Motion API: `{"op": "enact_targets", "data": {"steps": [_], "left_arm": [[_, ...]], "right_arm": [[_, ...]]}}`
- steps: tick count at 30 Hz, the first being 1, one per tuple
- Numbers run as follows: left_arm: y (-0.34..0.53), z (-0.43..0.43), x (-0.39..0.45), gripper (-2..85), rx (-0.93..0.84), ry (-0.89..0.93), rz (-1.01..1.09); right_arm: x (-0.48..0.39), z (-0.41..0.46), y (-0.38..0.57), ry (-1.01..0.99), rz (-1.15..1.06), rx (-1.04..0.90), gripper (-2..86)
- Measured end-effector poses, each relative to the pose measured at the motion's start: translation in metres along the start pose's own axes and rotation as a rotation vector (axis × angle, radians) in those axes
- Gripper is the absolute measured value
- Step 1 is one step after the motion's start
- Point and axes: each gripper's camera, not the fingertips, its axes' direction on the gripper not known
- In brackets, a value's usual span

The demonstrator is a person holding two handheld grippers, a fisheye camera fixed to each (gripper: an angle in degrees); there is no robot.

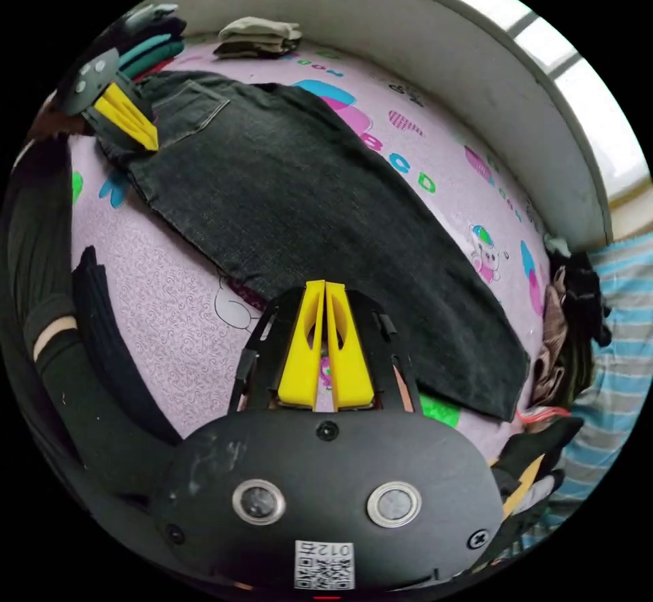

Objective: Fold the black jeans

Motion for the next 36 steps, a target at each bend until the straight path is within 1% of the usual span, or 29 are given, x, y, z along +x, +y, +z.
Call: {"op": "enact_targets", "data": {"steps": [2,3,4,5,6,8,11,14,16,22,24,25,26,28,31,34,36], "left_arm": [[-0.003,0.007,-0.003,0.4,0.001,0.036,-0.024],[-0.004,0.012,-0.005,0.4,0.003,0.056,-0.036],[-0.005,0.017,-0.006,0.3,0.006,0.072,-0.045],[-0.006,0.02,-0.007,0.3,0.007,0.079,-0.048],[-0.007,0.025,-0.008,0.3,0.007,0.089,-0.051],[-0.011,0.032,-0.008,0.2,0.003,0.097,-0.052],[-0.015,0.044,-0.007,0.2,-0.003,0.102,-0.054],[-0.018,0.055,-0.005,0.2,-0.006,0.099,-0.057],[-0.021,0.064,-0.004,0.1,-0.011,0.095,-0.058],[-0.025,0.086,-0.001,0.1,-0.028,0.072,-0.044],[-0.027,0.09,-0.003,0.1,-0.053,0.077,-0.05],[-0.029,0.089,-0.006,0.2,-0.05,0.093,-0.069],[-0.03,0.085,-0.007,0.3,-0.022,0.1,-0.079],[-0.041,0.065,-0.009,0.4,0.136,0.125,-0.118],[-0.082,0.056,0.001,0.6,0.229,0.145,-0.113],[-0.128,0.058,0.024,0.6,0.281,0.152,-0.065],[-0.154,0.065,0.039,0.6,0.288,0.149,-0.034]], "right_arm": [[0.037,-0.021,0.01,-0.11,0.142,-0.01,-1.0],[0.049,-0.027,0.015,-0.145,0.181,0.008,-1.0],[0.077,-0.04,0.027,-0.19,0.279,0.052,-1.0],[0.108,-0.05,0.043,-0.19,0.398,0.084,-0.9],[0.124,-0.054,0.051,-0.18,0.461,0.093,-0.9],[0.185,-0.063,0.081,-0.145,0.659,0.08,-0.8],[0.241,-0.068,0.107,-0.104,0.802,0.032,-0.8],[0.275,-0.072,0.12,-0.063,0.844,-0.037,-0.9],[0.289,-0.082,0.125,-0.098,0.822,-0.005,-1.0],[0.333,-0.115,0.146,-0.277,0.956,0.049,-1.0],[0.341,-0.132,0.15,-0.263,0.966,0.046,-0.9],[0.345,-0.147,0.153,-0.239,0.959,0.078,-0.9],[0.35,-0.162,0.154,-0.233,0.935,0.125,-0.9],[0.358,-0.179,0.151,-0.241,0.909,0.165,-0.9],[0.375,-0.193,0.132,-0.255,0.874,0.18,-0.9],[0.386,-0.203,0.104,-0.204,0.836,0.178,-0.9],[0.392,-0.206,0.086,-0.21,0.804,0.171,-0.9]]}}
